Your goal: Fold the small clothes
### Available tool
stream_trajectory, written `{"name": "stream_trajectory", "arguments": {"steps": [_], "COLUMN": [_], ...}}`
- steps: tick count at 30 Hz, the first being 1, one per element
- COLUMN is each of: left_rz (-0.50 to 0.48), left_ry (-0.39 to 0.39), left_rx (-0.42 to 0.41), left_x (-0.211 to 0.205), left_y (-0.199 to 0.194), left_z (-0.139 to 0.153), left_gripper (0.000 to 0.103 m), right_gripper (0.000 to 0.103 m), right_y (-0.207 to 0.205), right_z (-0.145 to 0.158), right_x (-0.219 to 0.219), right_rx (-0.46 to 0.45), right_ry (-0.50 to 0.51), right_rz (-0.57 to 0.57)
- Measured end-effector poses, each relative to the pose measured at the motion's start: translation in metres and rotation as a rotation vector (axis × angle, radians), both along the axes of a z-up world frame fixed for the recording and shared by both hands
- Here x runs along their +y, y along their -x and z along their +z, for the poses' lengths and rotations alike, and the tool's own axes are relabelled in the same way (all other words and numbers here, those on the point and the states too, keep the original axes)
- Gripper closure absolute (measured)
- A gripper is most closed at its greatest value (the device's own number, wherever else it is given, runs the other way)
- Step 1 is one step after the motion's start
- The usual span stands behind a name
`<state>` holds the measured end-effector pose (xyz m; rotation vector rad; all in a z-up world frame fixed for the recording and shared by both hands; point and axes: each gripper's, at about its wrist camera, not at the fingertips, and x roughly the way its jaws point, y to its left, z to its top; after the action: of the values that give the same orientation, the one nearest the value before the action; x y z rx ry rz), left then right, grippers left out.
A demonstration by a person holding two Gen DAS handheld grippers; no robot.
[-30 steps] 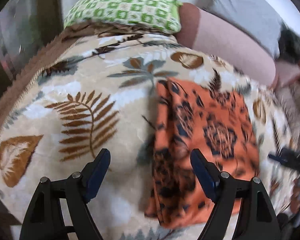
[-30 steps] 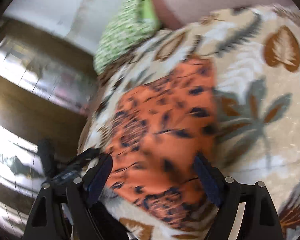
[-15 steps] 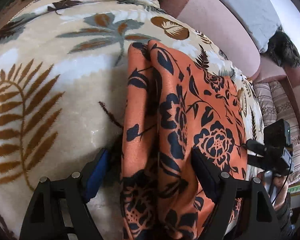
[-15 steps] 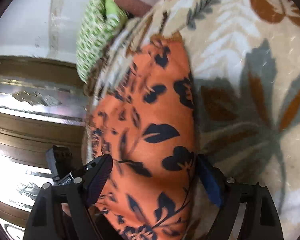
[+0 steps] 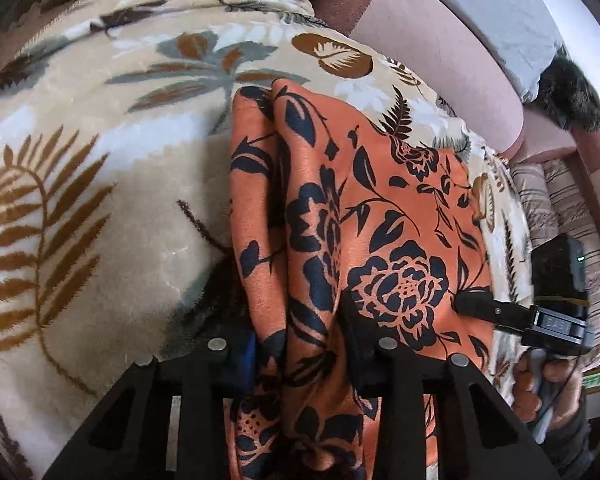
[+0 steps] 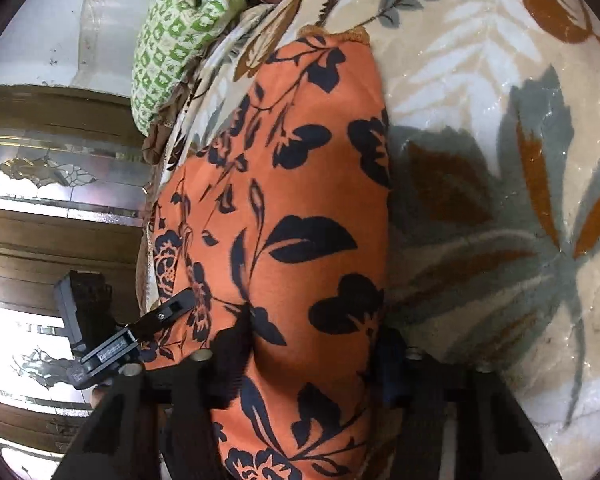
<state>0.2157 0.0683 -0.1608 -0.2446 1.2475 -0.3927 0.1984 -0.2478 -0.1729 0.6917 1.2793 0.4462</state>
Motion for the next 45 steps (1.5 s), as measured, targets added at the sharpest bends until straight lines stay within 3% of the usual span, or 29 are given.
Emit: {"name": "stream_trajectory", "arguments": {"steps": [3, 10, 15, 20, 26, 33, 45], "left_rz": [-0.010, -0.006, -0.017, -0.041, -0.044, -0.089, -0.090], "left_ry": [-0.049, -0.051, 0.000, 0.007, -0.006, -0.024, -0.041], "left_rx": [-0.028, -0.102, -0.216, -0.250, -0.252, -0.224, -0.173], "left_x": [-0.005, -0.007, -0.032, -0.070, -0.118, -0.150, -0.152], "left_y": [0.002, 0.016, 0.025, 0.024, 0.014, 0.013, 0.031], "left_z": [0.008, 0.039, 0.093, 0.116, 0.113, 0.095, 0.063], "left_gripper": [0.071, 0.073, 0.073, 0.072, 0.072, 0.072, 0.072], "right_gripper": [0.061, 0.063, 0.064, 0.064, 0.064, 0.064, 0.064], "right_y": [0.002, 0.008, 0.014, 0.016, 0.010, 0.013, 0.020], "right_z": [0.015, 0.072, 0.127, 0.155, 0.151, 0.121, 0.077], "right_x": [0.006, 0.013, -0.019, -0.065, -0.110, -0.145, -0.153], "right_rx": [-0.035, -0.162, -0.255, -0.292, -0.295, -0.258, -0.166], "right_ry": [0.042, 0.102, 0.116, 0.137, 0.147, 0.124, 0.106], "right_rz": [0.019, 0.067, 0.066, 0.042, 0.024, 0.007, 0.062]}}
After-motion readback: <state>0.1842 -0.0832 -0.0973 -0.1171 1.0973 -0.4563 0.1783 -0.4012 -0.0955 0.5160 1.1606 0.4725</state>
